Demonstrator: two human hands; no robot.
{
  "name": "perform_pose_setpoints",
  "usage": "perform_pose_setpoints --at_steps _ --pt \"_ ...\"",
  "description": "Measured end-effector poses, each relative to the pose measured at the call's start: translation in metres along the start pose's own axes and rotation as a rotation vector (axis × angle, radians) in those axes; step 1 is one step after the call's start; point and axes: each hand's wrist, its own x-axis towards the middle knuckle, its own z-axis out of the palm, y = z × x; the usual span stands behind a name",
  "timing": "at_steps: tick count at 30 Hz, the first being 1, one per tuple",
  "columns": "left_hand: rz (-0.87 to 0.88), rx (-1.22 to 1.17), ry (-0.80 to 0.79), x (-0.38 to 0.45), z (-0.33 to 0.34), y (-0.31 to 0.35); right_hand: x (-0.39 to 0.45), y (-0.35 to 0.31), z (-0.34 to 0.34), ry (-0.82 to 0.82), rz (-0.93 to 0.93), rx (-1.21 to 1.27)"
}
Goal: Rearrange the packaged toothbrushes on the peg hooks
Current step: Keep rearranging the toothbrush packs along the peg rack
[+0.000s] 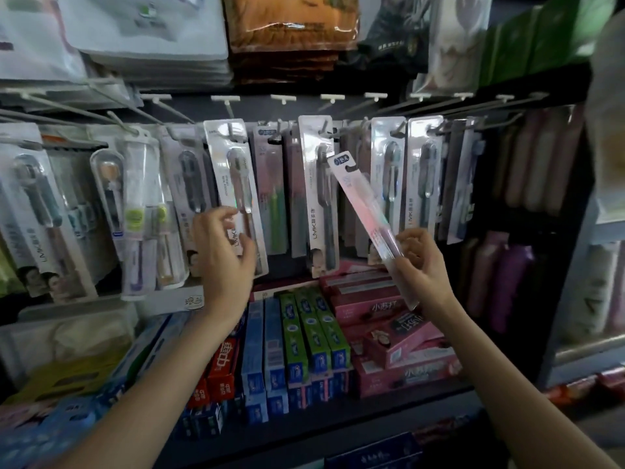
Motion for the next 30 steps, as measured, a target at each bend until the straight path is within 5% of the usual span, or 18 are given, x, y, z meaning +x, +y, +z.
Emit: perform_pose_setpoints --at_steps 7,11,18,25,30 --pt "0.242 -0.139 -0.243 -0.005 0.064 0.064 -0.003 0.013 -0.04 0.317 -0.075 0.003" --pt "0.196 -0.226 -0.456 -0.014 0.102 0.1 -0.002 0.023 -0.075 0.495 -0.034 -0.156" --pt "-0.077 -0.148 -0.876 -0.019 0.167 0.149 0.023 0.034 -0.124 0.432 -0.068 -0.549" --pt "-0.161 -0.15 -0.798 -0.014 0.199 0.141 0.034 0.06 -0.133 0.386 -0.05 -0.519" --pt "-0.027 -0.114 -0.692 -0.021 0.2 0.137 0.035 0.07 -0.128 0.368 -0.073 -0.421"
